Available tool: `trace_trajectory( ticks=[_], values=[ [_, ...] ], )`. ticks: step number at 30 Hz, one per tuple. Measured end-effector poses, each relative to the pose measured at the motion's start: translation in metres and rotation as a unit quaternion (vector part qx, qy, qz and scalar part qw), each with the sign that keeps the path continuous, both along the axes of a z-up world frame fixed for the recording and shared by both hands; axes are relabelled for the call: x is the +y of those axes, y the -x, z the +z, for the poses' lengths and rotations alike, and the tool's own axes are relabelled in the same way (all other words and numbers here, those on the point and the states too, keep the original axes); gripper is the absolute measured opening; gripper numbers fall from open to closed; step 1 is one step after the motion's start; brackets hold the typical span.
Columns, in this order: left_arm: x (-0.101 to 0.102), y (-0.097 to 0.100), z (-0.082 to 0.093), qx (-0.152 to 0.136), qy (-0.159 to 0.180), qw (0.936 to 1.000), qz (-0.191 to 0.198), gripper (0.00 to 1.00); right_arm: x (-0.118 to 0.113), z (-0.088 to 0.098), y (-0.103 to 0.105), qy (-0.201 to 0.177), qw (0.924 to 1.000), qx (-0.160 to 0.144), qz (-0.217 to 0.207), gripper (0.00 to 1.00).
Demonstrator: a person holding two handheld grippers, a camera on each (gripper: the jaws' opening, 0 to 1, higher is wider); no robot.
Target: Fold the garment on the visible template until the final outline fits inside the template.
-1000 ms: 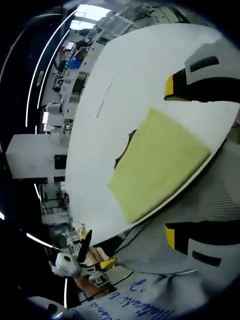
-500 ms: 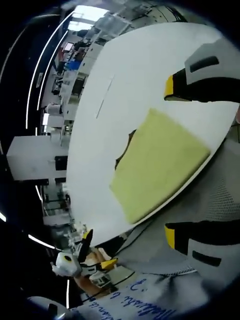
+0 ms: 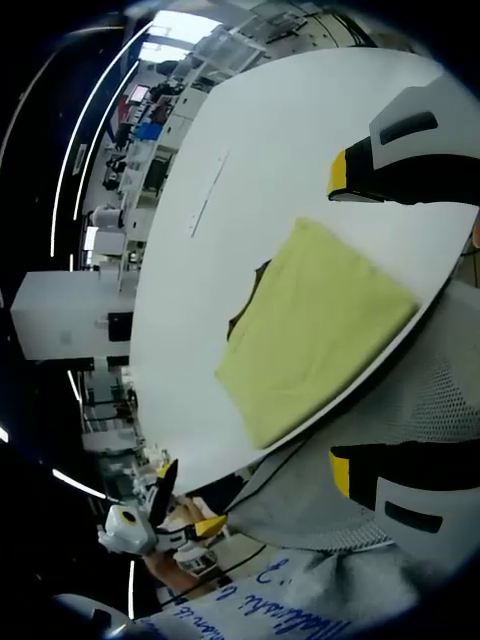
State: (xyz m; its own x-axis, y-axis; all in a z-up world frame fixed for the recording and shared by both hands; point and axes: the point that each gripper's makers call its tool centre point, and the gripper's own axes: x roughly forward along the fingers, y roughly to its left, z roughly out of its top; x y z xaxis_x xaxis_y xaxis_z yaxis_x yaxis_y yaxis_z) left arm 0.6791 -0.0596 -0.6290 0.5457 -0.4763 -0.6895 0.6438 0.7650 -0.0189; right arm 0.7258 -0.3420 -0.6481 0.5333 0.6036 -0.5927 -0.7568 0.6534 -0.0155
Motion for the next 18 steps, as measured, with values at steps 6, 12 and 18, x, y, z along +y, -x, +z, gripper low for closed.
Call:
trace_trajectory(
  ticks=[6, 12, 18],
  values=[
    [0.0022, 0.0011, -0.0012, 0.003, 0.001, 1.0000, 0.005, 0.99, 0.0002, -0.0019, -0.0005, 0.003, 1.0000, 0.002, -0.001, 1.00],
    [0.0067, -0.0022, -0.0012, 0.000, 0.001, 0.9998, 0.018, 0.99, 0.0001, -0.0037, -0.0007, 0.002, 1.0000, 0.007, -0.002, 1.00],
    [0.0072, -0.0028, -0.0025, 0.003, -0.002, 0.9998, 0.018, 0.99, 0.0013, -0.0057, 0.0005, 0.000, 0.9999, 0.011, 0.001, 1.00]
  ],
)
